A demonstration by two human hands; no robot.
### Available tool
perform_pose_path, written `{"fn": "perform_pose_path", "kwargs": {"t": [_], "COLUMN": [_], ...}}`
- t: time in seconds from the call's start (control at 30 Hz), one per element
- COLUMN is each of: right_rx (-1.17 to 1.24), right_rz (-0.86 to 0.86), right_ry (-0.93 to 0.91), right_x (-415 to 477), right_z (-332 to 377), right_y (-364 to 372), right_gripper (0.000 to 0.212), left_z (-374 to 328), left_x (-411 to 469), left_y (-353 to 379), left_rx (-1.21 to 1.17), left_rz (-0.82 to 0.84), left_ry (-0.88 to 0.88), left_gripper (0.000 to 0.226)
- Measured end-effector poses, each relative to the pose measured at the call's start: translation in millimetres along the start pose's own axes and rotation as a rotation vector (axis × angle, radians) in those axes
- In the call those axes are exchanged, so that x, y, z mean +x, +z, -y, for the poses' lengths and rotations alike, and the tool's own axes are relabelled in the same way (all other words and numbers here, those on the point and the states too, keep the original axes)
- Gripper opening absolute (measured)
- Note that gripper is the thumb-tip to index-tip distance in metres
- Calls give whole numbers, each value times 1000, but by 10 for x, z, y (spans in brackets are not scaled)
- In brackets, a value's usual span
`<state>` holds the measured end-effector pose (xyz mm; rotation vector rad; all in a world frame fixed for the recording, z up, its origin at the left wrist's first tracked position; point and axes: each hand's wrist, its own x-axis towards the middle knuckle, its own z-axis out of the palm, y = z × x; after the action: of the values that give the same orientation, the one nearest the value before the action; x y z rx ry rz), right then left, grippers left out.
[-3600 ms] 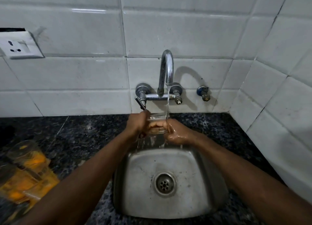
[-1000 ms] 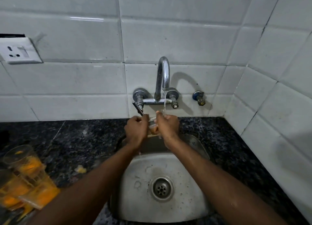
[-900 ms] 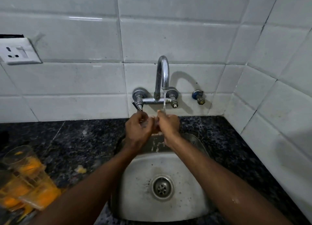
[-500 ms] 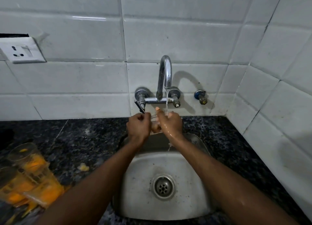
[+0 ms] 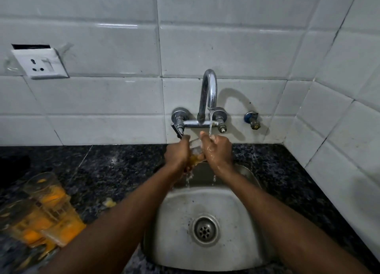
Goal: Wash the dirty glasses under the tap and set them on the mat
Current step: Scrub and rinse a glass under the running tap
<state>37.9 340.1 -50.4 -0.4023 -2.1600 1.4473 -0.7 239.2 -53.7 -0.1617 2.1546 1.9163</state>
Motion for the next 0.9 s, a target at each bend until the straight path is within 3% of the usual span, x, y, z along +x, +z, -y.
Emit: {"fn": "perform_pose_path", "kwargs": {"t": [0.07,0.1,0.13,0.17,0.23,0.27,0.3,0.33,0.4,0.43,0.47,0.5,0.6,0.63,0.67,0.77,0.8,0.83,0.9], "right_rx": [197,215,142,42,-153,-173,-132,-59,107,147,127,62,-73,-43,3,195,197,128,-107], "right_rz": [-24,-21,-4,34,81,68,33,-16,-76,-89,-91,-84,-32,-15,-21,-87,-76,-60,-7], "right_ry": [211,236,154,7,-214,-215,-174,-102,101,151,140,86,-16,-13,11,226,235,174,-60], "right_x": [53,71,82,73,30,18,16,21,72,91,97,96,50,38,47,106,102,90,50], "right_z": [45,76,71,53,21,-1,-19,-7,39,56,50,26,-27,-25,-16,82,89,69,16], "right_y": [39,37,20,5,-2,3,22,52,98,111,117,124,96,86,86,86,93,102,103], "right_gripper": [33,33,36,39,45,45,43,41,39,39,39,41,42,40,38,36,37,38,41], "left_z": [88,139,129,92,9,-11,-8,27,120,159,158,130,-17,-48,-36,91,113,102,11], "left_x": [-54,-51,-11,67,97,103,101,91,15,-22,-40,9,104,102,122,41,15,46,135], "left_y": [27,29,15,-6,-97,-113,-95,-60,-1,-4,-12,-30,-104,-111,-99,-47,-24,-16,-48], "left_rx": [129,156,118,31,-93,-103,-103,-109,-4,95,161,183,136,142,177,306,301,250,70], "left_rz": [-255,-311,-283,-174,194,278,253,142,-185,-272,-298,-260,58,91,42,-269,-310,-295,-95], "left_ry": [481,605,547,335,-163,-246,-228,-97,395,587,648,569,36,-1,89,662,704,598,121], "left_gripper": [30,23,21,25,38,42,45,45,31,24,21,25,40,41,40,28,25,24,29]}}
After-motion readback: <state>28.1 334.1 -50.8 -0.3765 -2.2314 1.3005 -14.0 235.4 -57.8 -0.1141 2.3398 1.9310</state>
